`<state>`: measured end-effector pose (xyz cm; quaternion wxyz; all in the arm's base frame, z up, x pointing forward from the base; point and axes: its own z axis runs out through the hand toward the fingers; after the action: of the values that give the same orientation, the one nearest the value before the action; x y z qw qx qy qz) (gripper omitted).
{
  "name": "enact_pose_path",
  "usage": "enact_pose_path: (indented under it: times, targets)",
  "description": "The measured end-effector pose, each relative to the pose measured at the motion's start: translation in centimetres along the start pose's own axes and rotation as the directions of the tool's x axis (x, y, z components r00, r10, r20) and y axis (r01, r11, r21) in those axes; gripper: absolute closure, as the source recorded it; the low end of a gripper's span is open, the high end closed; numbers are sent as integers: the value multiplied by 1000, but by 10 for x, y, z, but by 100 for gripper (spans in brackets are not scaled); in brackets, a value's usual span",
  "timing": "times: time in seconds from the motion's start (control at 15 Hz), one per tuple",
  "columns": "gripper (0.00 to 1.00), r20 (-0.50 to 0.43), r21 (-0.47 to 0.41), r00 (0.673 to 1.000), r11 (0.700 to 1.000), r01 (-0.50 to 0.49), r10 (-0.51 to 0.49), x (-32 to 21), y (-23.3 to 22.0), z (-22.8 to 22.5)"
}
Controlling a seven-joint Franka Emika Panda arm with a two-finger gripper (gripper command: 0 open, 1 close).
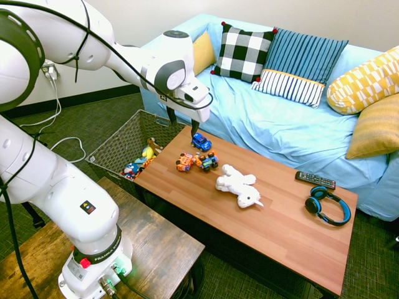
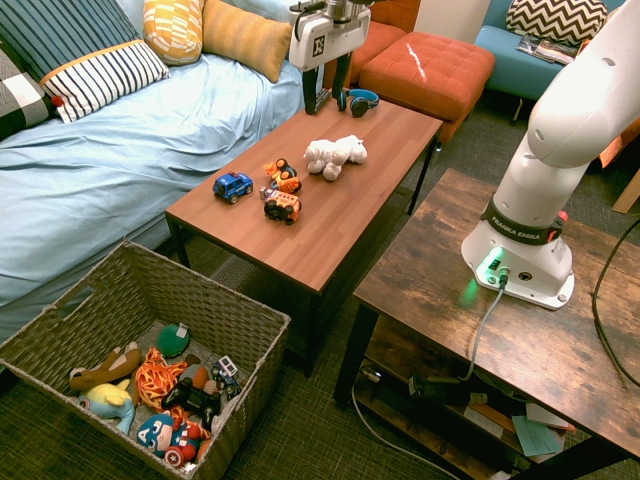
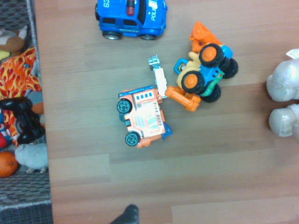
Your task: Put the stuffed toy in the basket
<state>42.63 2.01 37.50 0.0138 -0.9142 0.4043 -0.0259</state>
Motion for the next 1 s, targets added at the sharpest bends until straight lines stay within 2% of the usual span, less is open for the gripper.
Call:
enact_pose_path:
  times: [0.2, 0.47, 0.67, 0.8, 0.87, 1.0]
  targets:
    - [0, 8, -11, 1000, 1000, -16, 16, 2, -2, 3]
    - [0, -41, 41, 977, 978, -206, 208, 47, -17, 3]
    - [0, -62, 52, 917, 919, -391, 394, 108, -15, 17]
    - [0, -72, 56, 855, 858, -510, 513, 146, -5, 27]
    - [0, -79, 57, 808, 812, -581, 583, 166, -4, 34]
    - [0, -78, 60, 779, 783, -619, 622, 168, -4, 36]
